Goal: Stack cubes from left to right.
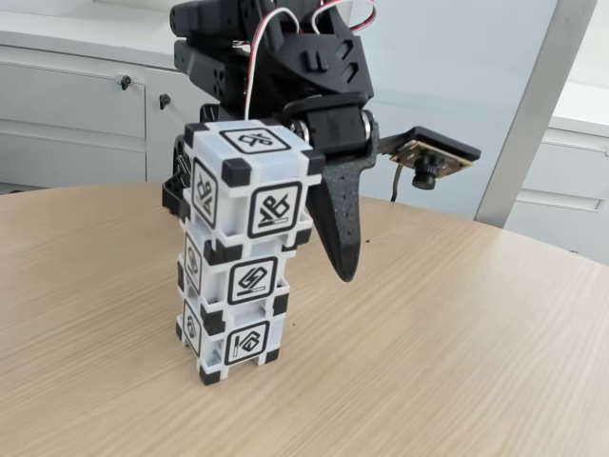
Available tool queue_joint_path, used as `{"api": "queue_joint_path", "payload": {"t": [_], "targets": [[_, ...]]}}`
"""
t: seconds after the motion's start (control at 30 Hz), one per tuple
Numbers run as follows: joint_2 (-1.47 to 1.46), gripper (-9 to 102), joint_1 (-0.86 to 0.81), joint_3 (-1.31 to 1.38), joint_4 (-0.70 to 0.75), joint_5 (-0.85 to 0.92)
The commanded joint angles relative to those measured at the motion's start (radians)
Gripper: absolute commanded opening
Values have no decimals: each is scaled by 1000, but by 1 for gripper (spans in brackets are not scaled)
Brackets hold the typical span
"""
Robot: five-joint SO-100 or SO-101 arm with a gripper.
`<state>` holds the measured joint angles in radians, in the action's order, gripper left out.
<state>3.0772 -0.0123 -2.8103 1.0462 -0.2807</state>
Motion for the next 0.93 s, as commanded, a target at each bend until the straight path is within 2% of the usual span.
{"api": "queue_joint_path", "payload": {"t": [0.0,0.17,0.9], "targets": [[9,0,-5,8,9,-6],[9,4,-6,8,9,-25],[9,1,-6,8,9,-23]]}}
